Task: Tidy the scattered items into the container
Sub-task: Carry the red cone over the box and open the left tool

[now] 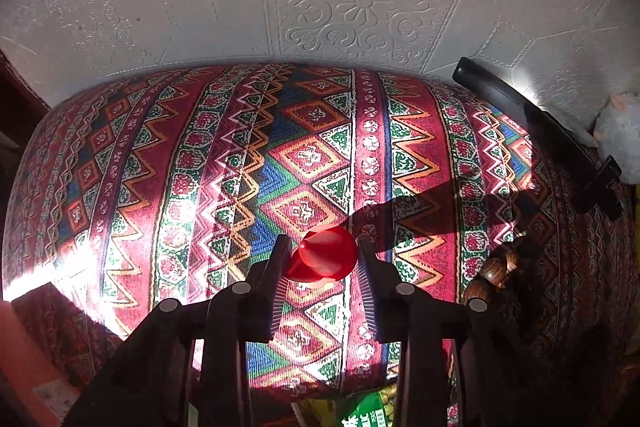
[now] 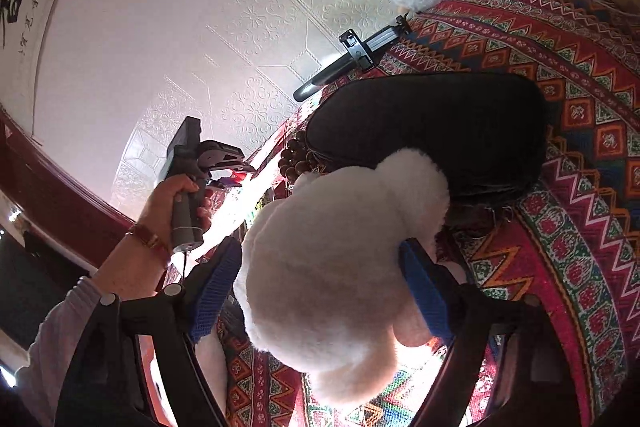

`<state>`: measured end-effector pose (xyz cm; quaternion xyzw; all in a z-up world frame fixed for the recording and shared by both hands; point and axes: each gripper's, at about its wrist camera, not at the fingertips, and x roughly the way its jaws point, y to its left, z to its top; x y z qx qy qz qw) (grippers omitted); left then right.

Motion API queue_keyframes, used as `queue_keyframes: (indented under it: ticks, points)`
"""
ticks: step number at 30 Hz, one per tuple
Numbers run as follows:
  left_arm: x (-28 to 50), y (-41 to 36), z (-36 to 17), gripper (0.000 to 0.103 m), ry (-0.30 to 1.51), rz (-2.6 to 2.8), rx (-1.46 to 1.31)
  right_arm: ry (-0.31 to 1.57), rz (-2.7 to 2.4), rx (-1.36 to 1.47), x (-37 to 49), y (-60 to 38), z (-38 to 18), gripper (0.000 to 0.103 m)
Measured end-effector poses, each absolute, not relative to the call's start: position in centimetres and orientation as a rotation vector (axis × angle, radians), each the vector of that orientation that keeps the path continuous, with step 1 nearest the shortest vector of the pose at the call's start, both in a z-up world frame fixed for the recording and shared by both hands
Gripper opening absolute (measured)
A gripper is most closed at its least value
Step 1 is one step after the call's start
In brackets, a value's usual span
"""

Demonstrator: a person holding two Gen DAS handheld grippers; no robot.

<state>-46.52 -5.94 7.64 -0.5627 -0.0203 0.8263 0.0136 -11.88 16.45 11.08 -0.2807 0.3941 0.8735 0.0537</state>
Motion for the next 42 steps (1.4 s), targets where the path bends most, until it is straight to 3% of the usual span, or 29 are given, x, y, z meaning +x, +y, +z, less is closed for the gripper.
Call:
queue_keyframes:
  ticks: [7,11,15,19,22,24,27,29,32,33,34,37,42]
  points:
    - [-30.2,-11.2,21.6,0.029,-0.167,2.591,-1.415,1.202,2.686,-0.821,-11.4,16.3,12.2,0.081]
    - [-16.7,-20.5,26.4,0.029,-0.464,2.691,-1.18,1.255,2.743,-0.819,-11.4,15.1,13.3,0.081]
    - [-6.8,-30.2,26.0,0.029,-0.68,2.926,-1.014,1.586,2.834,-0.838,-11.9,13.4,14.4,0.081]
    - [-4.5,-37.1,22.5,0.029,-0.818,2.98,-1.037,1.871,2.77,-0.935,-16.4,11.0,15.0,0.081]
    - [-4.3,-40.4,20.5,0.029,-0.917,2.968,-1.024,1.773,2.708,-1.102,-23.3,8.9,15.1,0.081]
    - [-4.3,-42.3,20.1,0.029,-0.97,2.997,-1.029,1.564,2.677,-1.276,-28.3,7.1,14.4,0.079]
    - [-3.1,-44.8,19.9,0.03,-1.011,2.991,-0.982,1.279,2.492,-1.461,-33.3,5.4,11.1,0.071]
    - [-2.3,-46.4,19.9,0.03,-1.019,3.014,-0.983,1.201,2.369,-1.47,-34.9,6.0,8.6,0.057]
    - [-2.1,-48.3,19.2,0.03,-1.012,3.03,-1.018,1.191,2.352,-1.434,-38.1,5.9,6.7,0.056]
    - [-2.1,-48.6,19.0,0.03,-1.0,3.034,-1.031,1.212,2.334,-1.455,-38.9,5.8,5.7,0.049]
    - [-2.1,-48.8,18.9,0.03,-0.98,3.038,-1.04,1.232,2.306,-1.494,-39.3,5.7,4.5,0.016]
    - [-2.2,-49.0,18.4,0.03,-0.93,3.025,-1.075,1.257,2.361,-1.461,-38.0,5.6,4.3,0.007]
    - [-1.9,-48.3,18.0,0.03,-0.897,2.965,-1.086,1.144,2.613,-1.394,-33.8,3.6,11.2,0.007]
